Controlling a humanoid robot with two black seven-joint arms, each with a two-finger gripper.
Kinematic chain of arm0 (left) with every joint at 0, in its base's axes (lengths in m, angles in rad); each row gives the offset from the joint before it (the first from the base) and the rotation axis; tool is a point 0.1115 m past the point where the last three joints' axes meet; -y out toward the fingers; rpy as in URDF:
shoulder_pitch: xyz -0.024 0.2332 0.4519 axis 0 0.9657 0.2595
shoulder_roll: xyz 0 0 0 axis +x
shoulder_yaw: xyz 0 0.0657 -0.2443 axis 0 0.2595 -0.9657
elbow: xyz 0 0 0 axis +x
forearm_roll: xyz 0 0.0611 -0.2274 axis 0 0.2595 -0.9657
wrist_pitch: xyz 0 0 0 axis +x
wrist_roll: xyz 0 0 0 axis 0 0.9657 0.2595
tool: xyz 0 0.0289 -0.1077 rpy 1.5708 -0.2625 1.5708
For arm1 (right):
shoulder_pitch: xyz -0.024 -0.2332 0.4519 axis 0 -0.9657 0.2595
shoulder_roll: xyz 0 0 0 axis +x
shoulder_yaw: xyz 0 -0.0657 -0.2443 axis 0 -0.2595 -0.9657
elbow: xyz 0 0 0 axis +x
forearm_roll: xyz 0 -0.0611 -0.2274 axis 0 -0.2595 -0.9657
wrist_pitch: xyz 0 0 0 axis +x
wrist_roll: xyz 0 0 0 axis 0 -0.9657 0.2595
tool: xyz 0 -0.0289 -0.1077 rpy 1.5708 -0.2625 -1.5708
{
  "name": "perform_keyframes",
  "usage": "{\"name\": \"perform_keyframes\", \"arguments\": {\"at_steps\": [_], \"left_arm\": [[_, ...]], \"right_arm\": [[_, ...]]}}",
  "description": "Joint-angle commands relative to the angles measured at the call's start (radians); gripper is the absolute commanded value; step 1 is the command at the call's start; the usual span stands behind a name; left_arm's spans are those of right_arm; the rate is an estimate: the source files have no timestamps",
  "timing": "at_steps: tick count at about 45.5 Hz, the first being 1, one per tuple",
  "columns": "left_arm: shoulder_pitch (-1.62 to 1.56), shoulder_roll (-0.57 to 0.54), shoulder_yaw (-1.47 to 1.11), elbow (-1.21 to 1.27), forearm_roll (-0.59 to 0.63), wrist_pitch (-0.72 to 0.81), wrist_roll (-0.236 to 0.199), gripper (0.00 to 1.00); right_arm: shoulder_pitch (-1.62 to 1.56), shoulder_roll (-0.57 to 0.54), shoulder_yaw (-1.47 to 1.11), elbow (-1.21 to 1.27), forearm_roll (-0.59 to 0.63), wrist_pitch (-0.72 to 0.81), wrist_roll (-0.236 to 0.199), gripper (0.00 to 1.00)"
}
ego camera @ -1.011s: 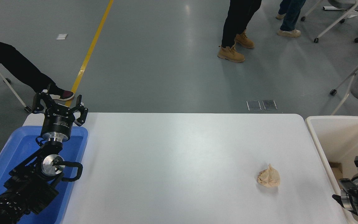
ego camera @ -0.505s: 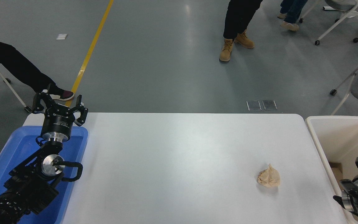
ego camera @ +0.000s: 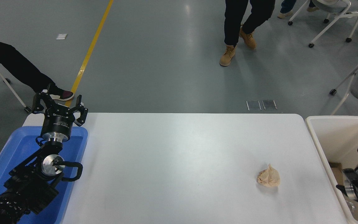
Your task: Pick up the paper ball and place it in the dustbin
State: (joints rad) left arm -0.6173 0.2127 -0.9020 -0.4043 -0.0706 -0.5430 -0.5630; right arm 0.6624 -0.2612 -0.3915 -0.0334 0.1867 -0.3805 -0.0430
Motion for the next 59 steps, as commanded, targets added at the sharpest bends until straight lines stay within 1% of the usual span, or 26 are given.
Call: {"name": "perform_keyframes", "arguments": {"at_steps": [1,6,10,14,19,24,33,36,41,45,51,59], "left_arm": [[-0.001,-0.001,0.0,-0.001,0.0,0.0,0.0,0.99],[-0.001,-0.001,0.0,0.001,0.0,0.0,0.0,0.99],[-0.001,0.001,0.0,-0.001,0.0,0.0,0.0,0.99],[-0.001,-0.001,0.0,-0.001,0.0,0.0,0.0,0.99],[-0.001,-0.001,0.0,-0.001,0.0,0.0,0.0,0.99],[-0.001,-0.001,0.0,-0.001,0.0,0.0,0.0,0.99],[-0.001,-0.001,0.0,0.001,0.0,0.0,0.0,0.99],[-0.001,0.001,0.0,0.001,0.0,0.0,0.0,0.99],[-0.001,0.001,0.0,0.001,0.0,0.0,0.0,0.99],[-0.001,0.001,0.0,-0.001,0.0,0.0,0.0,0.99],[-0.001,0.001,0.002,-0.001,0.0,0.0,0.0,0.99],[-0.001,0.001,0.0,-0.001,0.0,0.0,0.0,0.99]], "right_arm": [[0.132,0.008,-0.196,0.012,-0.003,0.008,0.0,1.0],[0.224,0.028,-0.251,0.095,-0.006,0.009,0.0,1.0],[0.302,0.031,-0.312,0.185,-0.036,0.011,0.0,1.0],[0.367,0.045,-0.392,0.268,-0.096,0.011,0.0,1.0],[0.425,0.095,-0.498,0.352,-0.174,0.011,0.0,1.0],[0.456,0.114,-0.541,0.411,-0.24,0.017,0.0,1.0],[0.522,0.111,-0.549,0.546,-0.375,0.126,0.0,1.0],[0.56,0.099,-0.555,0.621,-0.392,0.175,0.0,1.0],[0.64,0.031,-0.589,0.777,-0.412,0.25,0.0,1.0],[0.703,0.002,-0.621,0.903,-0.437,0.31,0.0,1.0],[0.753,-0.055,-0.655,1.006,-0.5,0.396,0.002,1.0],[0.828,-0.125,-0.653,1.15,-0.507,0.583,0.0,1.0]]}}
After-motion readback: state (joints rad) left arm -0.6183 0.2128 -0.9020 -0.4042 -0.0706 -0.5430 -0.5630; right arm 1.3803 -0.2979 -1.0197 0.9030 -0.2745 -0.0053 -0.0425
